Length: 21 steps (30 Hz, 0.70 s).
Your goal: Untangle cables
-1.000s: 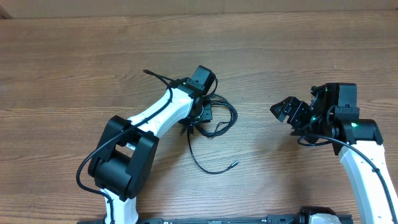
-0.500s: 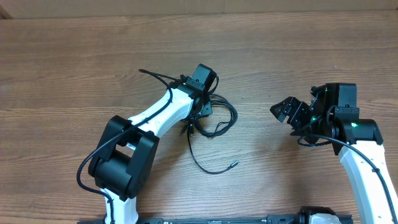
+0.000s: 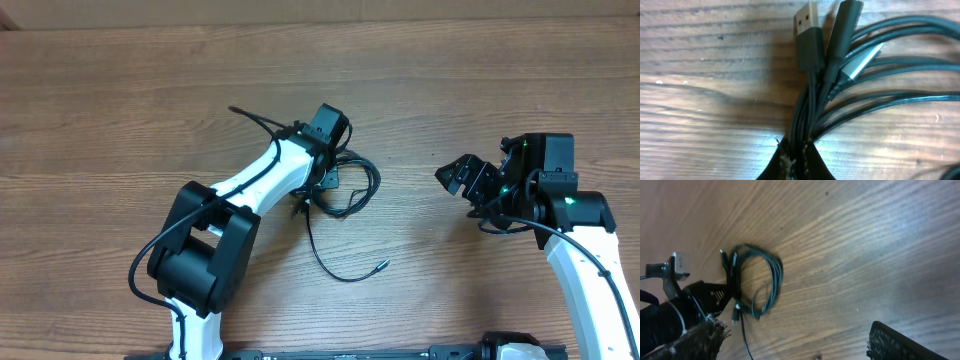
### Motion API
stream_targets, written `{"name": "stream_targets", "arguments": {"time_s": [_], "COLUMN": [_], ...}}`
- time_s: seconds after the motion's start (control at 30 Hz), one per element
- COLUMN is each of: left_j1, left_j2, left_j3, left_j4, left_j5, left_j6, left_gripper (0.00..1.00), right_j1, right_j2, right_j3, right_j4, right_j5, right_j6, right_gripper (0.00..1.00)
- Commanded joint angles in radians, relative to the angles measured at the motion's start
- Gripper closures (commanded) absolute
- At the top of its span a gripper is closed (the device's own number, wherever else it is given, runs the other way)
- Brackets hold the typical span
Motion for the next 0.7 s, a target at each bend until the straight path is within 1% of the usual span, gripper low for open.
{"name": "stream_targets", "arguments": {"time_s": [0.0, 0.03, 0.1, 0.17, 0.23, 0.27, 0.3, 0.37, 0.47, 0.57, 0.67], "left_j1": [0.000, 0.003, 0.014, 0.029, 0.049, 0.058, 0.073, 0.121, 0.181, 0.225, 0.243], "left_j2": [-0.026, -0.040, -0.056, -0.058, -0.058, -0.058, -0.058, -0.057, -0.057, -0.057, -0.057], "left_j3": [0.163, 0.227, 0.332, 0.428, 0.494, 0.508, 0.515, 0.515, 0.515, 0.515, 0.515], "left_j4": [-0.080, -0.118, -0.175, -0.233, -0.270, -0.280, -0.287, -0.306, -0.314, -0.316, -0.317], "left_j5": [0.055, 0.103, 0.248, 0.382, 0.478, 0.500, 0.529, 0.565, 0.682, 0.694, 0.693], "left_j6": [0.270, 0.328, 0.445, 0.520, 0.603, 0.636, 0.700, 0.785, 0.850, 0.842, 0.795], "left_gripper": [0.96, 0.96, 0.96, 0.96, 0.96, 0.96, 0.96, 0.96, 0.96, 0.96, 0.96], "right_j1": [-0.002, -0.002, 0.005, 0.018, 0.044, 0.062, 0.078, 0.116, 0.160, 0.200, 0.245], "right_j2": [-0.003, -0.003, -0.003, -0.003, -0.003, -0.003, -0.002, -0.002, 0.000, 0.019, 0.059], "right_j3": [0.032, 0.032, 0.032, 0.032, 0.032, 0.032, 0.032, 0.032, 0.032, 0.032, 0.032], "right_j4": [0.034, 0.051, 0.100, 0.146, 0.201, 0.229, 0.253, 0.319, 0.355, 0.397, 0.437], "right_j5": [-0.049, -0.087, -0.164, -0.210, -0.241, -0.241, -0.241, -0.232, -0.137, -0.119, -0.106], "right_j6": [-0.007, -0.006, -0.006, -0.006, -0.006, -0.006, -0.006, 0.005, 0.085, 0.137, 0.151], "right_gripper": [0.09, 0.09, 0.09, 0.09, 0.13, 0.15, 0.16, 0.16, 0.18, 0.23, 0.25]}}
